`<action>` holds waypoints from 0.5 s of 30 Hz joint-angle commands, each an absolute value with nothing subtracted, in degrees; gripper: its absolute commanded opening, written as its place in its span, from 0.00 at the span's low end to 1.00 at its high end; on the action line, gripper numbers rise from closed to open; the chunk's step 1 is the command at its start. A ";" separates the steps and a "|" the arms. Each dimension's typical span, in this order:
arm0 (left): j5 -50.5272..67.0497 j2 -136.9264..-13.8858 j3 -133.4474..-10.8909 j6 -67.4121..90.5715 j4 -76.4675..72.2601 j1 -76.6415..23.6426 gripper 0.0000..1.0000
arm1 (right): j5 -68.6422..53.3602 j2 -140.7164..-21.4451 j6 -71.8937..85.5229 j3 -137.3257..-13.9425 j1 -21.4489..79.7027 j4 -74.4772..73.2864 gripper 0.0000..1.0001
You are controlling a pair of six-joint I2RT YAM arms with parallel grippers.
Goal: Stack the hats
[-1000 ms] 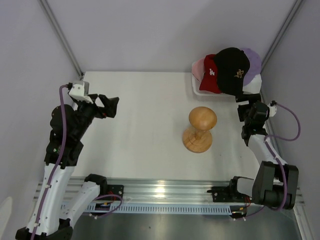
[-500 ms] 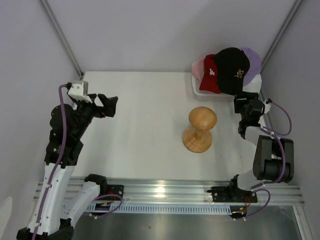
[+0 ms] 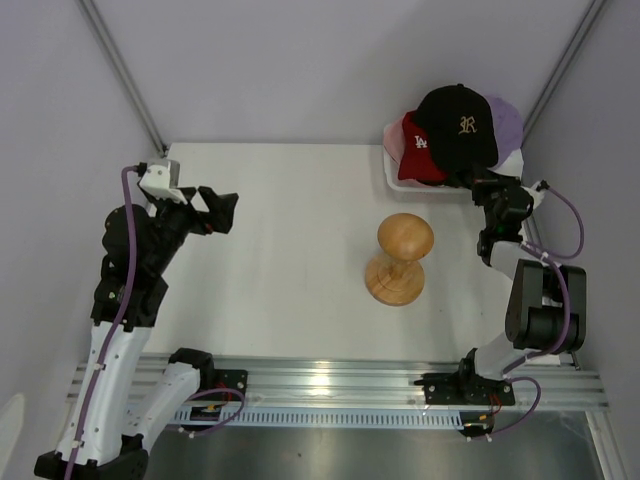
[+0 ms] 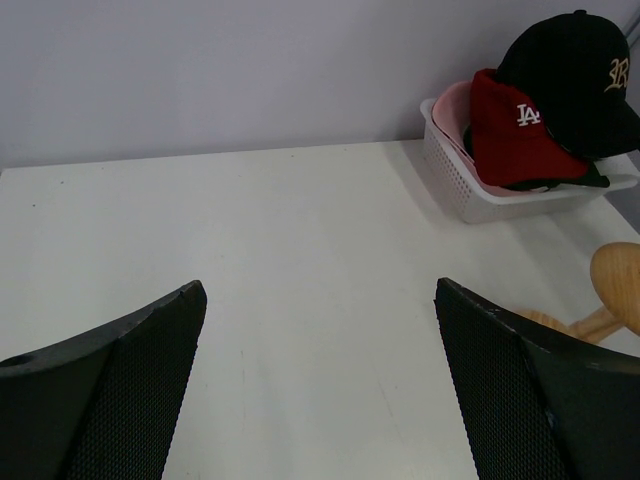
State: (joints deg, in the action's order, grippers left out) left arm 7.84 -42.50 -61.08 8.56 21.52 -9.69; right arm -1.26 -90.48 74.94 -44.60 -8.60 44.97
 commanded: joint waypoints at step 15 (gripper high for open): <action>11.16 -40.61 -61.08 8.96 19.25 -9.14 0.99 | -13.34 -81.65 64.77 -59.75 -8.53 46.05 0.00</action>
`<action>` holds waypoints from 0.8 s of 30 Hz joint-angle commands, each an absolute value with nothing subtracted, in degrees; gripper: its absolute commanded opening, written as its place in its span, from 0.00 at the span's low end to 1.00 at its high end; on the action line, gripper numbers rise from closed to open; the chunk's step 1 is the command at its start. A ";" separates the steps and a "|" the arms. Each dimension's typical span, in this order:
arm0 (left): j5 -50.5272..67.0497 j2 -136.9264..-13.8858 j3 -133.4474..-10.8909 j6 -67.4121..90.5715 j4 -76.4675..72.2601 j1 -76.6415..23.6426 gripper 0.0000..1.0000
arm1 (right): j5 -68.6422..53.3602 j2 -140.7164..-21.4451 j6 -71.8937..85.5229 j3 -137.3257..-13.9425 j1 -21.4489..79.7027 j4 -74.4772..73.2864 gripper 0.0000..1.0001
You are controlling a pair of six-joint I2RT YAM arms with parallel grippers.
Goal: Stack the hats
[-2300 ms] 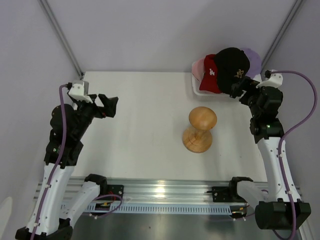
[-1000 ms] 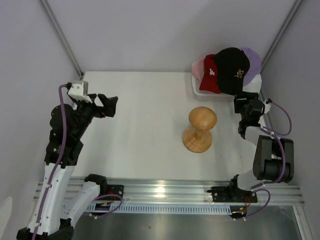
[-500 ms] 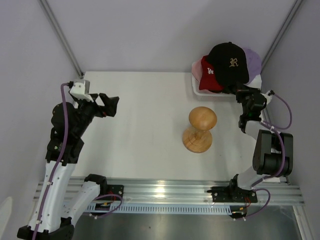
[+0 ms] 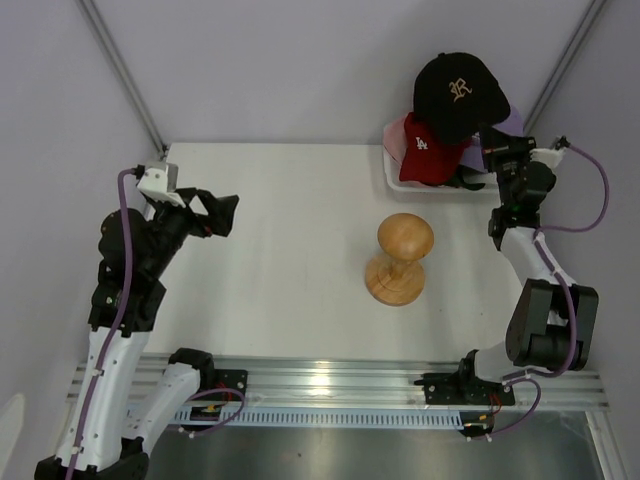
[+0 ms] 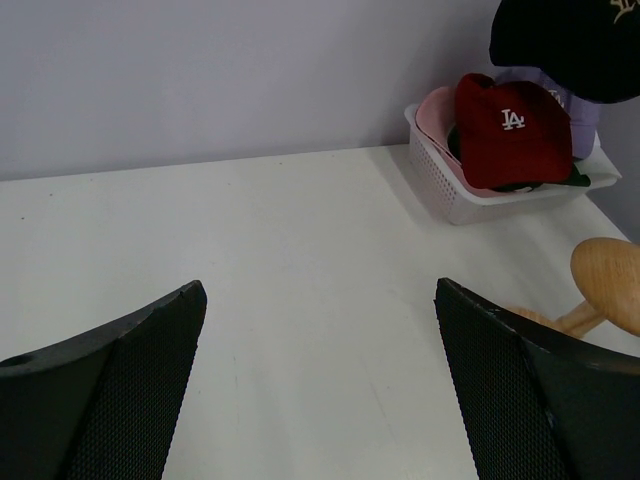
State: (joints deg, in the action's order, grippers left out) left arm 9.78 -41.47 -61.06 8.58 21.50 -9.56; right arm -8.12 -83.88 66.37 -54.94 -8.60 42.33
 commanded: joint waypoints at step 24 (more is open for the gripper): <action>11.07 -41.48 -62.67 10.46 22.06 -9.14 1.00 | -42.45 -52.93 70.23 -47.12 -1.58 11.22 0.00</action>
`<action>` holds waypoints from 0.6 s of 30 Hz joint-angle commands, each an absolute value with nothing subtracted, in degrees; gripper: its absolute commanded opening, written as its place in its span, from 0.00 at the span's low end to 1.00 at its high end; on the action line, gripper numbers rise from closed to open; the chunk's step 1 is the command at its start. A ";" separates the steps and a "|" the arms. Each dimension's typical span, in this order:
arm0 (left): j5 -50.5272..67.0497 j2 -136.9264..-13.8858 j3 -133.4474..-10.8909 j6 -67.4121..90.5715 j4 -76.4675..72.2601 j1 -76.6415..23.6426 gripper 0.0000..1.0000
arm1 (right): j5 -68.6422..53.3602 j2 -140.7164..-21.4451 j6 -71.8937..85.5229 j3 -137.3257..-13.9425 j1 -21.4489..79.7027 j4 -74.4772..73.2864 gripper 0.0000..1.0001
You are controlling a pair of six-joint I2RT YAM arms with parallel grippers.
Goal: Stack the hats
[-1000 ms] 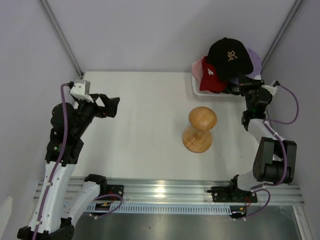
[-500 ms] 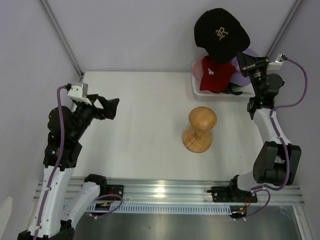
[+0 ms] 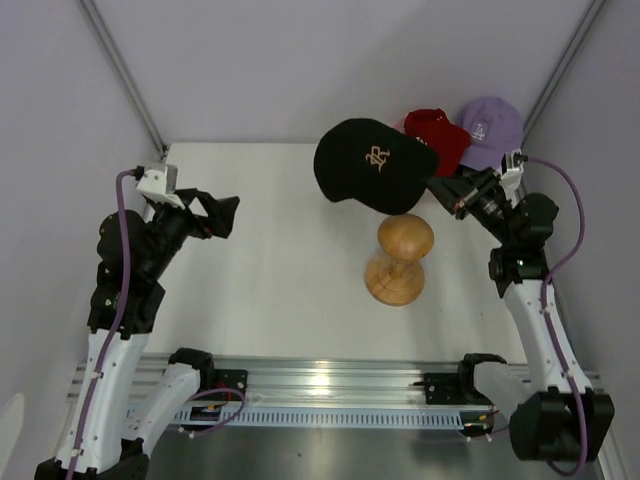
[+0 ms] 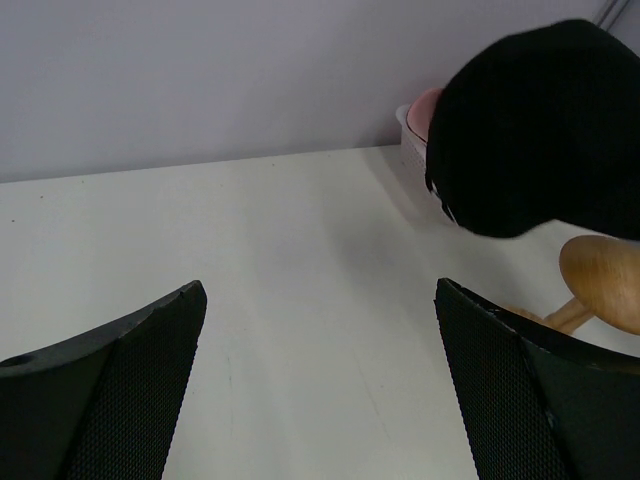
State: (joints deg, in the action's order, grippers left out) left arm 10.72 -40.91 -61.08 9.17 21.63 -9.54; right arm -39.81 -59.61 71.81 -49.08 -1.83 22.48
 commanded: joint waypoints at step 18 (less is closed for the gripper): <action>10.90 -40.17 -62.31 10.46 21.71 -9.14 1.00 | -42.10 -21.55 61.96 -26.64 -11.59 -19.42 0.00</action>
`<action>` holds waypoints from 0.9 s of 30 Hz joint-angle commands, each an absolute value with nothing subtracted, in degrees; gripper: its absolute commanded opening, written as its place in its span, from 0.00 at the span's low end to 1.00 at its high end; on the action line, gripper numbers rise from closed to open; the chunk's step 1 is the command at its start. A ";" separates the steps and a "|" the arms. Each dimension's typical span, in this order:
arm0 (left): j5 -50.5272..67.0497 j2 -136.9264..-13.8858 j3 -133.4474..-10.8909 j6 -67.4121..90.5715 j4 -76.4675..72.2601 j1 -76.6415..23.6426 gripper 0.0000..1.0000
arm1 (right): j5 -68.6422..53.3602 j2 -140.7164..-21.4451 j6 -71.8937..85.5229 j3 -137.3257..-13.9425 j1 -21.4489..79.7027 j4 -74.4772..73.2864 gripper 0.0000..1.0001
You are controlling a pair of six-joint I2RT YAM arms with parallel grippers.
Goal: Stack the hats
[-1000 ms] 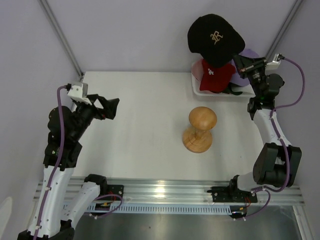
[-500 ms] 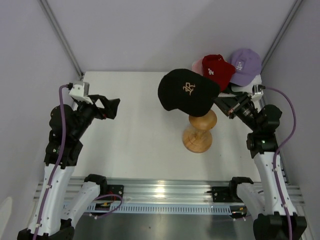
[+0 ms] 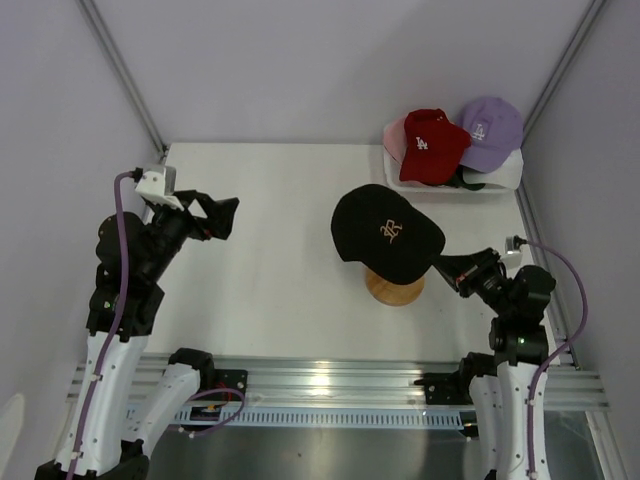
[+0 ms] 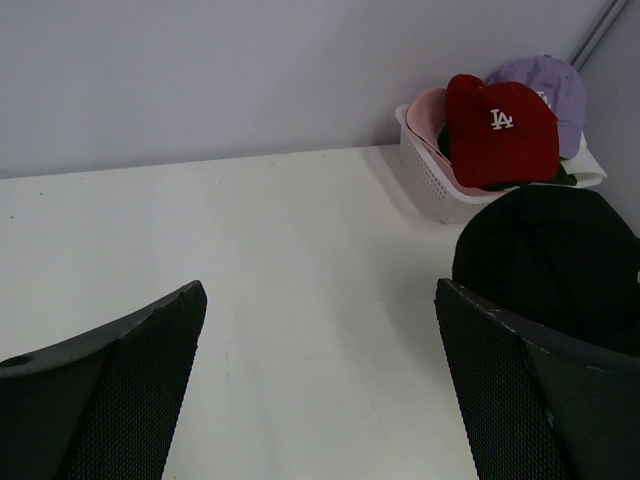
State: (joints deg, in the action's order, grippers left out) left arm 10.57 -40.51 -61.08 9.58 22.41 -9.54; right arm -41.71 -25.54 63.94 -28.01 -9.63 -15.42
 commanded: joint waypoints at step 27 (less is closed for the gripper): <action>12.13 -40.34 -62.14 10.46 21.36 -9.14 1.00 | -12.37 -12.03 54.13 -25.76 -15.29 -51.34 0.00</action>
State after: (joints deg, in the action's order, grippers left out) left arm 10.85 -40.38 -61.08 9.58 22.39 -9.54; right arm -18.24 -10.33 54.54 -26.68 -14.96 -44.82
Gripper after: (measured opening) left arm 0.994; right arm 0.023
